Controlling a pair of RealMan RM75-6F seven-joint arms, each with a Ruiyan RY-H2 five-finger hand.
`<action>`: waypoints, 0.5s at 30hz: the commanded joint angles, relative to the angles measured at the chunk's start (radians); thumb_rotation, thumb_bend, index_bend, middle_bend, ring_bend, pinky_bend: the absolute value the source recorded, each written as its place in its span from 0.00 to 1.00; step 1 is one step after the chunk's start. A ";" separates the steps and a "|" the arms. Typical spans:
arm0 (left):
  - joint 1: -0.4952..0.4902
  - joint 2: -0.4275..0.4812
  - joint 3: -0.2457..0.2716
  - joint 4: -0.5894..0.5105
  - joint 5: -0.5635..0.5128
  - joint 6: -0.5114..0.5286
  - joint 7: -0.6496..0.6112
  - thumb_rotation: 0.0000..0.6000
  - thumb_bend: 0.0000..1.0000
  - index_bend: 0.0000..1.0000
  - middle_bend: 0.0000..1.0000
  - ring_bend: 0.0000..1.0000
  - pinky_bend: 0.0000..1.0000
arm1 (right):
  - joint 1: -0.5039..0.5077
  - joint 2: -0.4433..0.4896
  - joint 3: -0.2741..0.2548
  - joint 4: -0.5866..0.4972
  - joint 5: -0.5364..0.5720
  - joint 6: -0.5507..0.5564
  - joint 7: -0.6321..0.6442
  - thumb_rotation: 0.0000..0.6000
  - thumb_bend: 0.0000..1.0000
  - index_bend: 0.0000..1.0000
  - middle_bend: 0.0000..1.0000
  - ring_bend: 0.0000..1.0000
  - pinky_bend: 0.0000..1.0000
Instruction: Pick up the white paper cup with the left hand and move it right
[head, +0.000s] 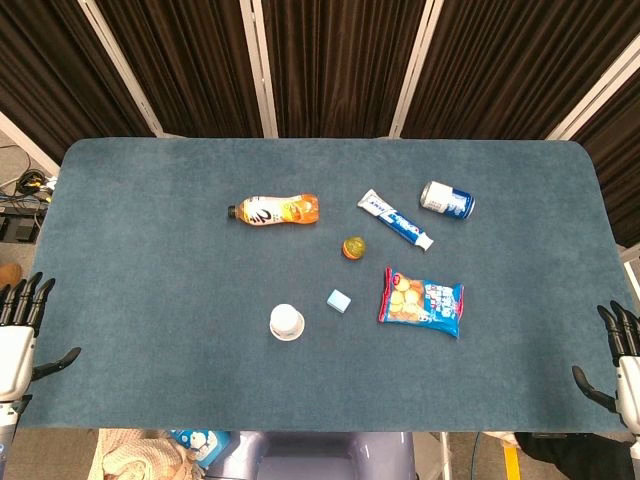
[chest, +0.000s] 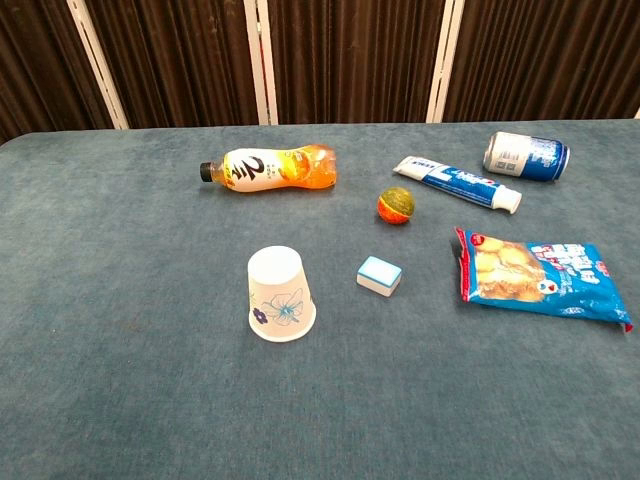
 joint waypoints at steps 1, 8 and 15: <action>0.001 0.000 0.001 -0.001 0.003 0.001 0.000 1.00 0.10 0.00 0.00 0.00 0.00 | 0.000 0.000 0.000 0.000 0.000 0.001 0.001 1.00 0.31 0.00 0.00 0.00 0.04; 0.002 0.000 0.003 -0.002 0.006 -0.002 0.007 1.00 0.10 0.00 0.00 0.00 0.00 | -0.001 0.001 0.000 0.000 0.001 -0.001 0.006 1.00 0.31 0.00 0.00 0.00 0.03; -0.010 0.009 0.013 -0.005 0.021 -0.027 0.004 1.00 0.10 0.00 0.00 0.00 0.00 | 0.004 0.001 0.003 -0.005 0.007 -0.010 -0.001 1.00 0.31 0.00 0.00 0.00 0.04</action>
